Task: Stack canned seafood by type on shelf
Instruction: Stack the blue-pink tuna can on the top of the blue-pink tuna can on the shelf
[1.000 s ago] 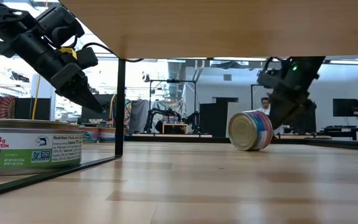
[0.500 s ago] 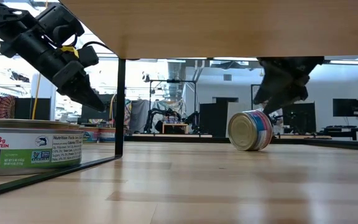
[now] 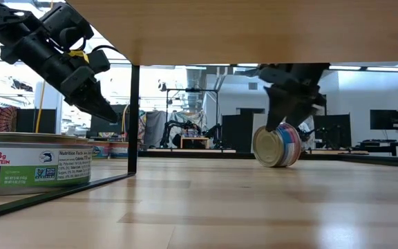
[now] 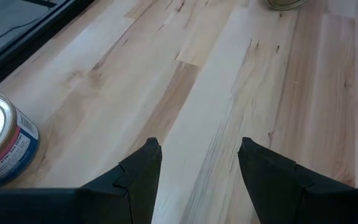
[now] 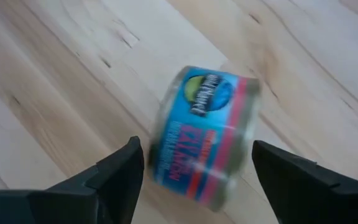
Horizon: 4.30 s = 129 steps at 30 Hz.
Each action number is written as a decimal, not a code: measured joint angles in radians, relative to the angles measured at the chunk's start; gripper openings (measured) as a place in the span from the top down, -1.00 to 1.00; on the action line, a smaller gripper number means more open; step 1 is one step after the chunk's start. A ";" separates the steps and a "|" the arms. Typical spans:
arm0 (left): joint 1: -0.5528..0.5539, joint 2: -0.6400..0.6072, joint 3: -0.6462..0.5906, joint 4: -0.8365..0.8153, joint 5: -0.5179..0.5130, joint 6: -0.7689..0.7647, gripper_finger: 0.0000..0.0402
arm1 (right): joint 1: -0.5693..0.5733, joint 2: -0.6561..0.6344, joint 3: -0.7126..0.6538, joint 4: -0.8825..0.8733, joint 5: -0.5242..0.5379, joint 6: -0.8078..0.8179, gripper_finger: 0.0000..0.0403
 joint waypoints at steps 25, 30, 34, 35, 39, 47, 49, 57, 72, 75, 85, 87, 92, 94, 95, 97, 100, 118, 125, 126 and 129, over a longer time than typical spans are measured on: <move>0.000 0.000 -0.001 -0.020 0.008 -0.019 -0.02 | -0.030 0.114 0.057 -0.017 0.004 -0.219 -0.04; 0.000 0.000 -0.001 -0.020 0.043 0.009 -0.02 | -0.030 0.086 0.057 -0.042 0.004 -0.338 -0.04; 0.000 0.000 0.001 0.024 0.092 0.056 -0.02 | -0.018 -0.017 0.057 -0.091 0.083 -0.408 -0.04; 0.000 0.000 0.007 0.039 0.095 0.061 -0.02 | -0.006 -0.050 0.057 -0.091 0.123 -0.438 -0.04; 0.000 0.000 0.079 0.100 0.090 0.031 -0.02 | 0.077 -0.165 0.057 -0.075 0.274 -0.597 -0.04; -0.133 0.055 0.332 -0.030 -0.036 0.145 -0.02 | 0.279 -0.293 0.057 -0.070 0.387 -0.828 -0.04; -0.192 0.088 0.390 -0.025 -0.076 0.213 -0.02 | 0.322 -0.307 0.057 -0.049 0.417 -0.860 -0.04; -0.381 0.312 0.619 0.010 -0.222 0.452 -0.05 | 0.424 -0.310 0.057 0.160 0.519 -1.046 -0.04; -0.584 0.701 0.997 0.025 -0.492 0.680 -0.62 | 0.513 -0.310 0.057 0.288 0.537 -1.091 -0.04; -0.582 0.739 1.039 0.026 -0.500 0.693 -0.64 | 0.537 -0.309 0.057 0.334 0.537 -1.126 -0.04; -0.563 0.776 1.078 0.031 -0.540 0.711 -0.62 | 0.591 -0.309 0.057 0.434 0.549 -1.208 -0.04; -0.562 0.776 1.078 0.035 -0.516 0.717 -0.60 | 0.592 -0.309 0.057 0.443 0.548 -1.209 -0.04; -0.564 0.776 1.078 0.049 -0.400 0.727 -0.38 | 0.591 -0.309 0.057 0.500 0.546 -1.211 -0.14; -0.561 0.776 1.078 0.052 -0.386 0.735 -0.25 | 0.592 -0.309 0.057 0.518 0.544 -1.211 -0.18; -0.560 0.776 1.078 0.052 -0.385 0.739 -0.17 | 0.592 -0.309 0.057 0.527 0.541 -1.217 -0.18; -0.559 0.776 1.077 0.069 -0.384 0.750 -0.02 | 0.592 -0.309 0.057 0.540 0.522 -1.225 -0.15; -0.560 0.776 1.076 0.094 -0.381 0.758 0.08 | 0.592 -0.309 0.057 0.539 0.504 -1.233 -0.10; -0.562 0.773 1.076 0.112 -0.453 0.784 0.08 | 0.605 -0.401 0.059 0.455 0.499 -1.050 -0.78; -0.601 0.772 1.076 0.118 -0.454 0.804 0.08 | 0.604 -0.517 0.059 0.166 0.461 -0.792 -0.81; -0.607 0.772 1.076 0.122 -0.454 0.808 0.08 | 0.604 -0.526 0.059 0.124 0.450 -0.746 -0.81; -0.627 0.772 1.076 0.152 -0.453 0.841 0.08 | 0.604 -0.539 0.058 0.004 0.442 -0.608 -0.80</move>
